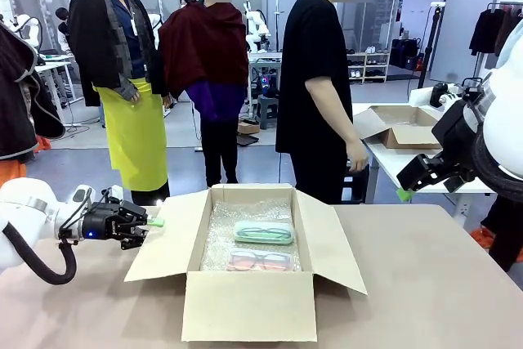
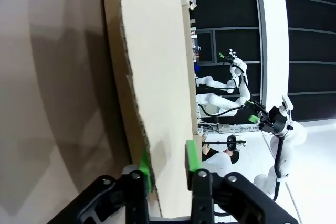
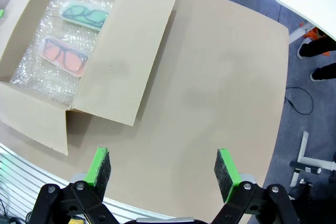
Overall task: Pack the glasses set securely to prepare it for shipping.
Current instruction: Position the Package Box on the left side of the table.
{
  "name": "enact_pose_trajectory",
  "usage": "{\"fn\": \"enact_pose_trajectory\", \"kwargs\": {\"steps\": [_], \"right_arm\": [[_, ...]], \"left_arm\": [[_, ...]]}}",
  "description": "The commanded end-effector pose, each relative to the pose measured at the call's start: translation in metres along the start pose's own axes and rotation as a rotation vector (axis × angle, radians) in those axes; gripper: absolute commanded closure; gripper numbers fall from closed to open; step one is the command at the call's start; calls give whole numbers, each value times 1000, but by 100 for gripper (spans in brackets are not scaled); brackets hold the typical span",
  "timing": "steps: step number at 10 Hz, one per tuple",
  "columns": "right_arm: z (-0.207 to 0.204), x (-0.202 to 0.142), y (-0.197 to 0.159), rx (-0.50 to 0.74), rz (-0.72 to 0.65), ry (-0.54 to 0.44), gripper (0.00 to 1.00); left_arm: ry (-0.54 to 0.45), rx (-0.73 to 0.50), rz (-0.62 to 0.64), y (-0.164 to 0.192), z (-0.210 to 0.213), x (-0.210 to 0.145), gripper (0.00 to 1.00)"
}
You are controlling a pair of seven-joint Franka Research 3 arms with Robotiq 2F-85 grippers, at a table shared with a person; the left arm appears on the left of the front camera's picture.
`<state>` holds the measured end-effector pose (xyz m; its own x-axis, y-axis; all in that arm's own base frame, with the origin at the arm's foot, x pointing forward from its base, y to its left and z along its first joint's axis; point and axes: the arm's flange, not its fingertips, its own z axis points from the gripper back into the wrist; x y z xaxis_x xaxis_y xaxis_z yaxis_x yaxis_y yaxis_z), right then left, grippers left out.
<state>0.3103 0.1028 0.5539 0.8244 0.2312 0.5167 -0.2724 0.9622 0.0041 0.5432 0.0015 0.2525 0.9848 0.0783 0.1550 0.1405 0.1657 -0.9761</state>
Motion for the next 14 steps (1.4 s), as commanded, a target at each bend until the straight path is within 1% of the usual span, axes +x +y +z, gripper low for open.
{"fn": "enact_pose_trajectory", "kwargs": {"steps": [1,5,6,7,13,14], "right_arm": [[-1,1,2,-4,-2,-9,0],[-1,1,2,-4,-2,-9,0],[-1,1,2,-4,-2,-9,0],[-1,1,2,-4,-2,-9,0],[-1,1,2,-4,-2,-9,0],[-1,1,2,-4,-2,-9,0]], "left_arm": [[-27,-71,-26,-4,7,-1,100],[0,-102,-34,-3,9,-2,100],[48,-89,-26,-4,6,-2,100],[8,-62,-12,-5,7,-2,100],[8,-62,-12,-5,7,-2,100],[12,-63,-11,-5,7,-2,97]]}}
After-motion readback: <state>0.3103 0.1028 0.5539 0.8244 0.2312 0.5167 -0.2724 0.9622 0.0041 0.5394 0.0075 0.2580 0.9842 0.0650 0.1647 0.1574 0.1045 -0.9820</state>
